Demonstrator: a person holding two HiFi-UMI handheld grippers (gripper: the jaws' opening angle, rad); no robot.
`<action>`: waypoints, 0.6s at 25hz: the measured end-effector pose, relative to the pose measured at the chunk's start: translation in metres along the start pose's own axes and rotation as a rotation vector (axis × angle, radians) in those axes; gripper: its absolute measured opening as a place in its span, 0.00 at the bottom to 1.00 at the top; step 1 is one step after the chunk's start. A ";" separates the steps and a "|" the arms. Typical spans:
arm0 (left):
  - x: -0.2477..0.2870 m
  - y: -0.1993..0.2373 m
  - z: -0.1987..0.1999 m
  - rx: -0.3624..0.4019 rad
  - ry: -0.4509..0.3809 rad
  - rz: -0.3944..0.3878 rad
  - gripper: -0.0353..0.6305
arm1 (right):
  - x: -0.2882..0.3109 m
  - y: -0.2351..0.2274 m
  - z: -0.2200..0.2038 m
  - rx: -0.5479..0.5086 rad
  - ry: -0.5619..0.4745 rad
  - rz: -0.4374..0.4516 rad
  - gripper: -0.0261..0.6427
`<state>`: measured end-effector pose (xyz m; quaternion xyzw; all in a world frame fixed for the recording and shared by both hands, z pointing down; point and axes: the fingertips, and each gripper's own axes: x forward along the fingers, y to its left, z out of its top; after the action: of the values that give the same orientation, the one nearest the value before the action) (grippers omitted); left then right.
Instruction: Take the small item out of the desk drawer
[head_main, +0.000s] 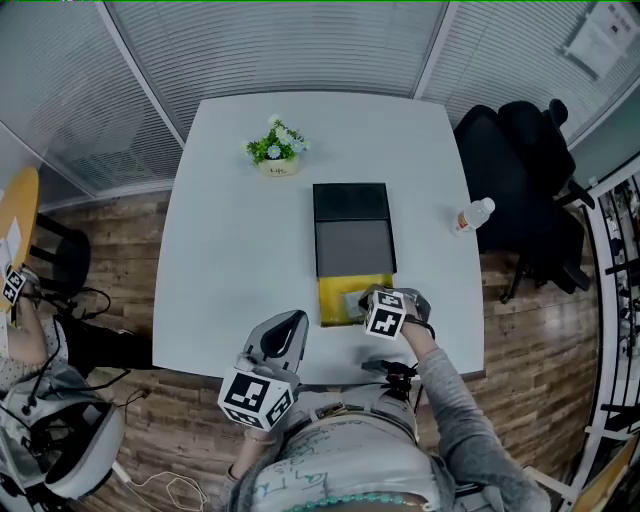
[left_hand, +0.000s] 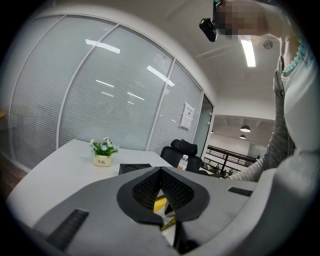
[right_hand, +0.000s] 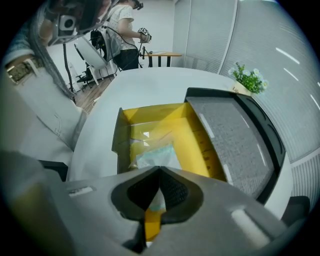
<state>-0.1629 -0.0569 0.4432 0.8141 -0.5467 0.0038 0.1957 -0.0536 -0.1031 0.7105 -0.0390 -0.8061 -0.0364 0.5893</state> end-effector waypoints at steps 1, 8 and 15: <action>0.000 -0.001 0.001 0.004 0.000 -0.003 0.05 | -0.001 0.001 0.000 0.000 -0.001 -0.001 0.04; 0.005 -0.003 0.002 0.007 0.009 -0.013 0.05 | -0.004 0.000 0.001 -0.003 -0.006 -0.006 0.04; 0.009 -0.004 -0.007 -0.011 0.042 -0.020 0.05 | -0.003 0.001 0.001 -0.013 -0.014 0.000 0.04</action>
<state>-0.1540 -0.0617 0.4502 0.8183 -0.5342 0.0161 0.2116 -0.0533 -0.1019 0.7078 -0.0431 -0.8100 -0.0413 0.5834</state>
